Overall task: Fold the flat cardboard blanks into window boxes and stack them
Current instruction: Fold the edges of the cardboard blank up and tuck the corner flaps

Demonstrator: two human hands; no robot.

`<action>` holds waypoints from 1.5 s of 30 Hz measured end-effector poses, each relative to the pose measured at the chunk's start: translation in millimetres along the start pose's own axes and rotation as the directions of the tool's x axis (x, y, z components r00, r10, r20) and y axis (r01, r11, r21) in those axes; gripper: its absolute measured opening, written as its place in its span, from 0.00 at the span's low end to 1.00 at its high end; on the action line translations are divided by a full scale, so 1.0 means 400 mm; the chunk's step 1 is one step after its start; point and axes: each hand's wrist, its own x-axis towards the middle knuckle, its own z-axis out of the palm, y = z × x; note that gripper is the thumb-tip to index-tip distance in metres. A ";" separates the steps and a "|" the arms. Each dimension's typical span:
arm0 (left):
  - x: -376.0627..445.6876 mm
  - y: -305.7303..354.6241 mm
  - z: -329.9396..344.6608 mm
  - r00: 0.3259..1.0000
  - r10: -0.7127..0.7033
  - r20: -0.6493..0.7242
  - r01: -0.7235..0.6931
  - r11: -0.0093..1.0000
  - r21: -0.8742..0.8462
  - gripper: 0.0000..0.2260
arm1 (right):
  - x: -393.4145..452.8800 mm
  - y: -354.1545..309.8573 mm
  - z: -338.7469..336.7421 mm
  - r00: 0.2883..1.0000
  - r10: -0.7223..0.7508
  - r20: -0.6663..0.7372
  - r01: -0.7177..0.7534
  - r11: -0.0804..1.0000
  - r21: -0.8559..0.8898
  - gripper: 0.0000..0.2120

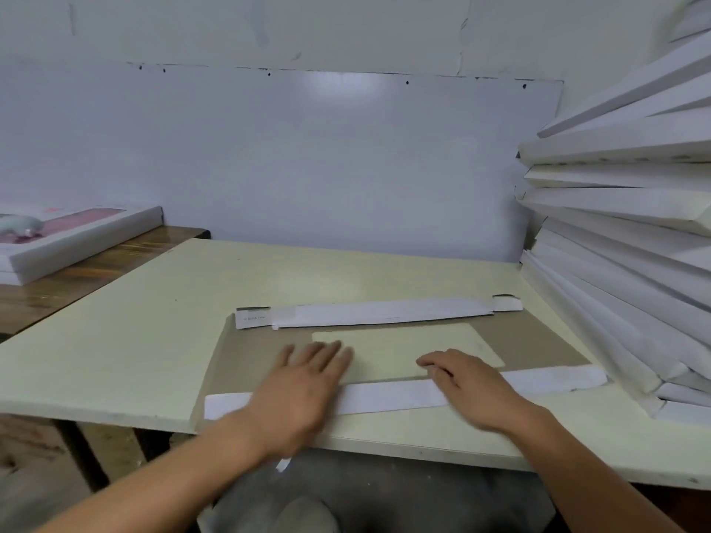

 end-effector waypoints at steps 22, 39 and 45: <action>-0.050 -0.253 0.099 0.886 -0.442 0.139 0.462 0.869 -0.178 0.39 | -0.072 0.239 -0.044 0.824 0.499 -0.268 -0.533 0.843 -0.070 0.27; -0.043 -0.385 0.044 0.627 -0.769 0.122 0.770 0.590 -0.241 0.35 | -0.090 0.225 -0.048 0.863 0.316 -0.394 -0.378 0.922 -0.087 0.10; -0.001 -0.401 0.028 0.670 -0.713 0.205 0.726 0.574 -0.377 0.23 | -0.091 0.222 -0.040 0.871 0.354 -0.340 -0.414 0.902 -0.120 0.14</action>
